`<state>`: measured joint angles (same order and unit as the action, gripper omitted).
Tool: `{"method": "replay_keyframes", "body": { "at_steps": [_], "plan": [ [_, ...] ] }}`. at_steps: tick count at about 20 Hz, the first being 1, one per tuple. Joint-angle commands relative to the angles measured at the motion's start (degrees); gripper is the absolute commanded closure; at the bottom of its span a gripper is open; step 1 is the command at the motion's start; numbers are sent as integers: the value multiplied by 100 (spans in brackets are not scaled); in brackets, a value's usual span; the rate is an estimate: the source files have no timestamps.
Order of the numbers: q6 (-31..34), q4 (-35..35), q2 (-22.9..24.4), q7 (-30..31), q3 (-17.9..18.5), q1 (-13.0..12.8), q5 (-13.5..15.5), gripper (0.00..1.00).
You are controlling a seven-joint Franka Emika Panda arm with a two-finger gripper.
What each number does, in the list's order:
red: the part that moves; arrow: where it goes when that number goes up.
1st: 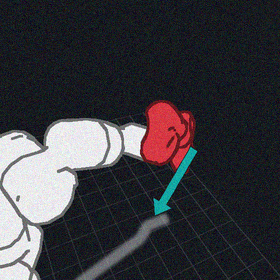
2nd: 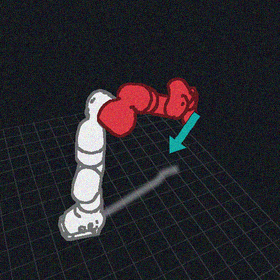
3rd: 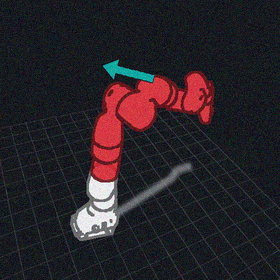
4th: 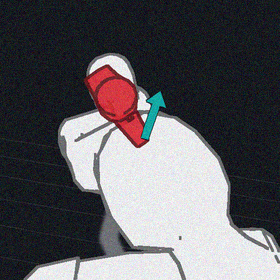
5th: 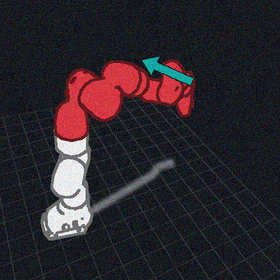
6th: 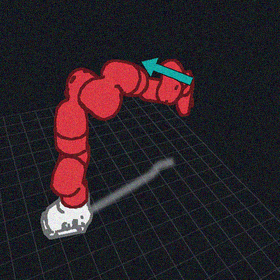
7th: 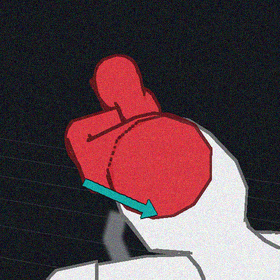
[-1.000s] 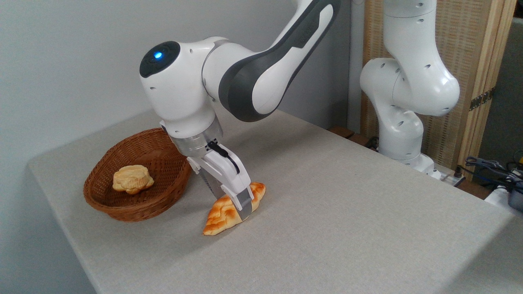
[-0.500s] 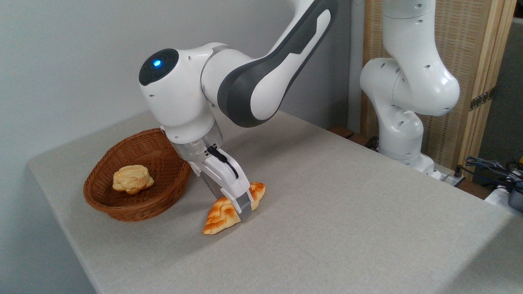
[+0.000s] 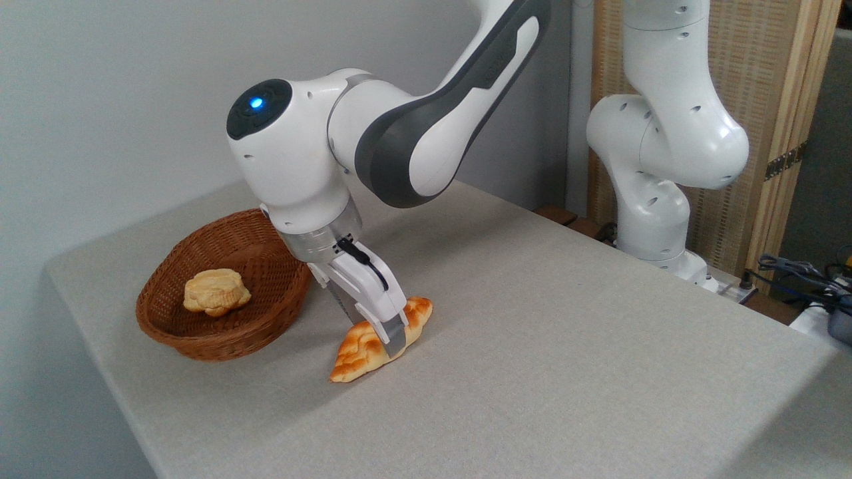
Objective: Put bread into the basket
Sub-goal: 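Close the gripper on the braided pastry's middle, then lift the pastry and carry it over the wicker basket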
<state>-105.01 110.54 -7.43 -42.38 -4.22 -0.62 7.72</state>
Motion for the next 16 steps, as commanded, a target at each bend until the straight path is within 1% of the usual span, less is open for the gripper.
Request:
{"method": "replay_keyframes", "body": {
  "at_steps": [1, 3, 7, 8, 12, 13, 14, 15, 16],
  "plan": [
    [25, -6, 23, -113, 9, 9, 107, 58],
    [34, -15, 23, -113, 9, 9, 115, 61],
    [60, -41, 58, -104, 26, 9, 107, 61],
    [95, -137, 84, -69, 18, 9, 107, 61],
    [701, -839, 190, -7, 35, 9, 115, 61],
    [728, -971, 198, 115, -8, 9, 185, 60],
    [728, -1120, 199, 377, -35, -8, 342, 60],
    [719, -1287, 181, 693, -183, -26, 535, 60],
    [684, -1437, 164, 1000, -402, -26, 633, 60]
  ]
}}
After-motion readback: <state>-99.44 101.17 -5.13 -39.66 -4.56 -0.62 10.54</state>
